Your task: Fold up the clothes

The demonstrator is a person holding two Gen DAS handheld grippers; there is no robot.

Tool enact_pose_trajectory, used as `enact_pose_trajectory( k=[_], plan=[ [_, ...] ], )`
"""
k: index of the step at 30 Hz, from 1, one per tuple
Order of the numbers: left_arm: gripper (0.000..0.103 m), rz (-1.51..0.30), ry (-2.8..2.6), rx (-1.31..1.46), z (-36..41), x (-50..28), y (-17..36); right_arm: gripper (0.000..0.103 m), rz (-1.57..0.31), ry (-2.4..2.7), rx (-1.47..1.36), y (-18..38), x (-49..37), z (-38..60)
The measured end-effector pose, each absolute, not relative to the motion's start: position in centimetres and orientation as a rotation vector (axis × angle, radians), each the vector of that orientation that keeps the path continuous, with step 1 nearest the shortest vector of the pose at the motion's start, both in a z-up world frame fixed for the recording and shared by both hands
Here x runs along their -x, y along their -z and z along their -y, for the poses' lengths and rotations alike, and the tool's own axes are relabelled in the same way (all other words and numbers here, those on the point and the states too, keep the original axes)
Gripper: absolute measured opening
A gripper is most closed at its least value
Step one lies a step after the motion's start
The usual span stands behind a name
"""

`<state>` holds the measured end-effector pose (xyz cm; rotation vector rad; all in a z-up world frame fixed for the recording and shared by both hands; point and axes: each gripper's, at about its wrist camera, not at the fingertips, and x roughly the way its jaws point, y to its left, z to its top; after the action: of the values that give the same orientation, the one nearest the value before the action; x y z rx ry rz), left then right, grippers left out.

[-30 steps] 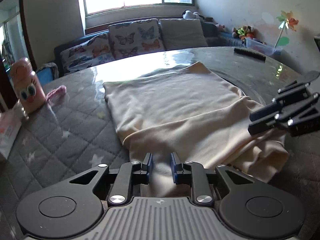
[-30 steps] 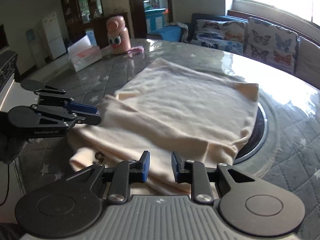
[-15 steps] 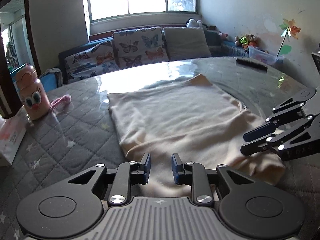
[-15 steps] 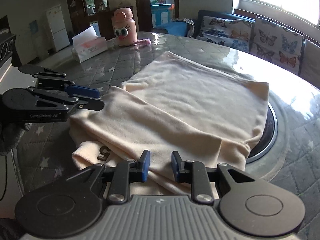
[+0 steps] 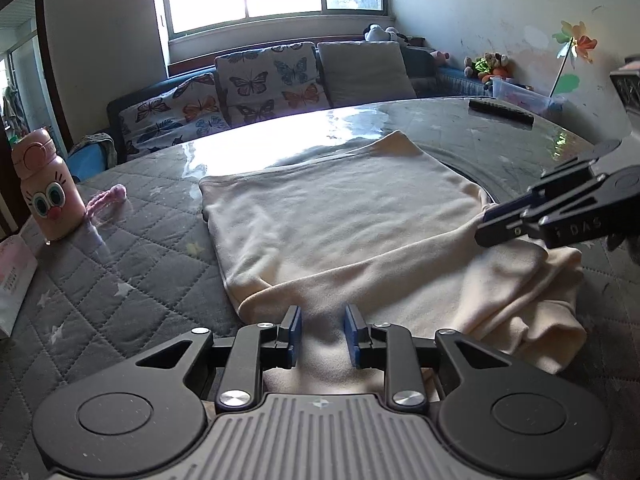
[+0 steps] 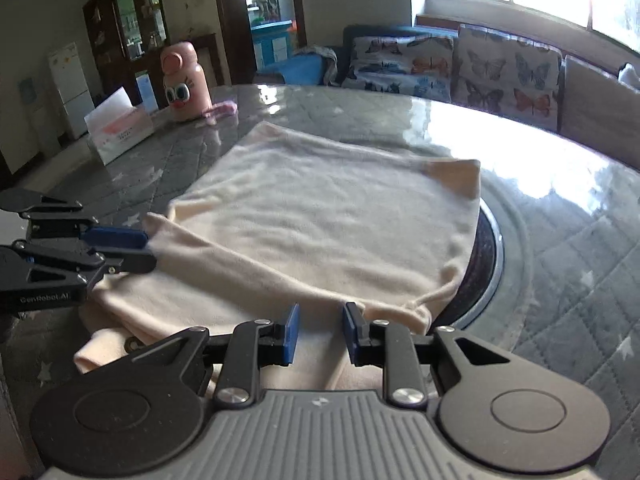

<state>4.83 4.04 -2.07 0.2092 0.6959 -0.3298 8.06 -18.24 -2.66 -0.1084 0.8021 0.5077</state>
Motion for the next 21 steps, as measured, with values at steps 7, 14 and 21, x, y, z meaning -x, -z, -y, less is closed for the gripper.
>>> enact_pose_trajectory(
  k=[7,14,21],
  plan=[
    [0.032,-0.674,0.348,-0.255,-4.1,-3.0,1.1,0.024,-0.798,-0.499,0.115,3.1,-8.8,17.6],
    [0.048,-0.643,0.404,-0.394,-4.5,1.2,0.8,0.024,-0.802,-0.524,0.161,2.5,-6.9,17.9],
    [0.051,-0.570,0.492,-0.543,-1.8,4.3,2.2,0.030,-0.794,-0.542,0.260,2.6,-4.2,17.9]
  ],
)
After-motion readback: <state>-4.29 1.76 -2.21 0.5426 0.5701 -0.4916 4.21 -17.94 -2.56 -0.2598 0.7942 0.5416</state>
